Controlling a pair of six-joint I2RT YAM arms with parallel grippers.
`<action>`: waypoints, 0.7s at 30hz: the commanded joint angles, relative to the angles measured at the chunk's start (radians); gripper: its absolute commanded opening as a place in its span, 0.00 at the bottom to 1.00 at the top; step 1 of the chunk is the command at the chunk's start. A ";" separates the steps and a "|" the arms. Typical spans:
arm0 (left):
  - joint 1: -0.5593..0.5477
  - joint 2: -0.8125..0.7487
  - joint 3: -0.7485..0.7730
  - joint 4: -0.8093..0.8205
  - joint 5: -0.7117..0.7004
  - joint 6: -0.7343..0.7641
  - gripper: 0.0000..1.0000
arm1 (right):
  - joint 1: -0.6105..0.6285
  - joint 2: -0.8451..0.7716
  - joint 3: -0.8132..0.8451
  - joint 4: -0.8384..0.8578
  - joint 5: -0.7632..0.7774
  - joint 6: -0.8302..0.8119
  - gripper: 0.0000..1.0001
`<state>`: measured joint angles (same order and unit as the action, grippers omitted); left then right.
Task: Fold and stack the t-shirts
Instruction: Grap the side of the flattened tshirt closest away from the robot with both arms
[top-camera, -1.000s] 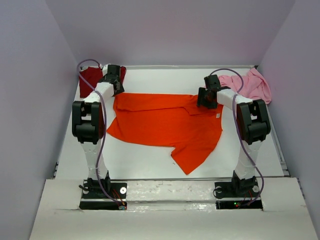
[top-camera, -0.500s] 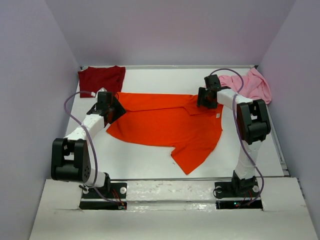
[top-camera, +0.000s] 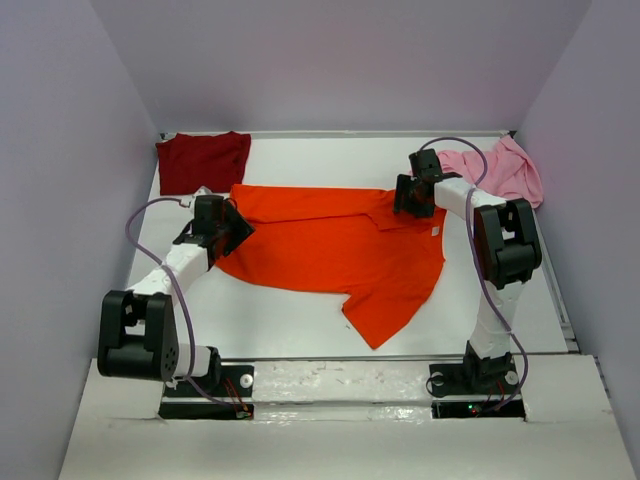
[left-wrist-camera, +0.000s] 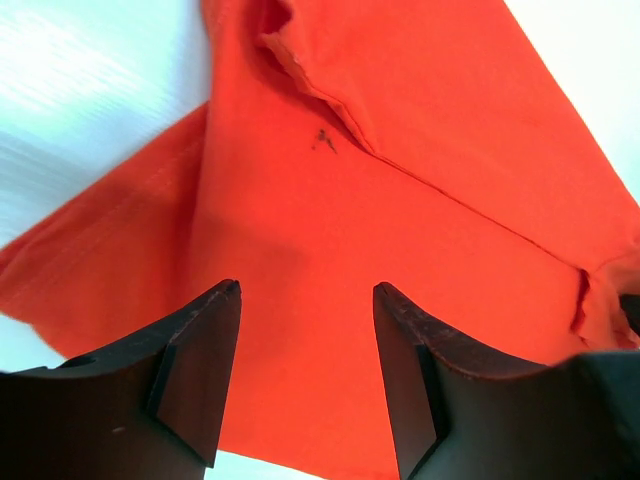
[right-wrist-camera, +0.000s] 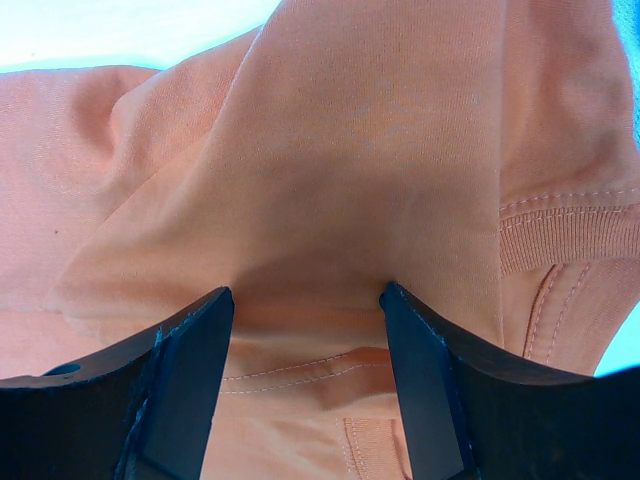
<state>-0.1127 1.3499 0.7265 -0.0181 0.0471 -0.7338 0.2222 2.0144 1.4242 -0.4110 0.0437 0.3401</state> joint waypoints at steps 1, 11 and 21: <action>-0.012 -0.047 0.039 -0.051 -0.125 0.040 0.64 | 0.002 -0.036 0.008 -0.002 -0.025 0.011 0.68; -0.028 -0.093 0.059 -0.316 -0.381 0.063 0.65 | 0.002 -0.026 0.021 -0.002 -0.036 0.017 0.68; -0.028 -0.054 -0.001 -0.313 -0.449 0.050 0.66 | 0.002 -0.034 0.013 0.001 -0.064 0.020 0.68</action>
<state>-0.1383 1.2827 0.7380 -0.3183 -0.3233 -0.6849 0.2222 2.0144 1.4242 -0.4107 0.0219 0.3447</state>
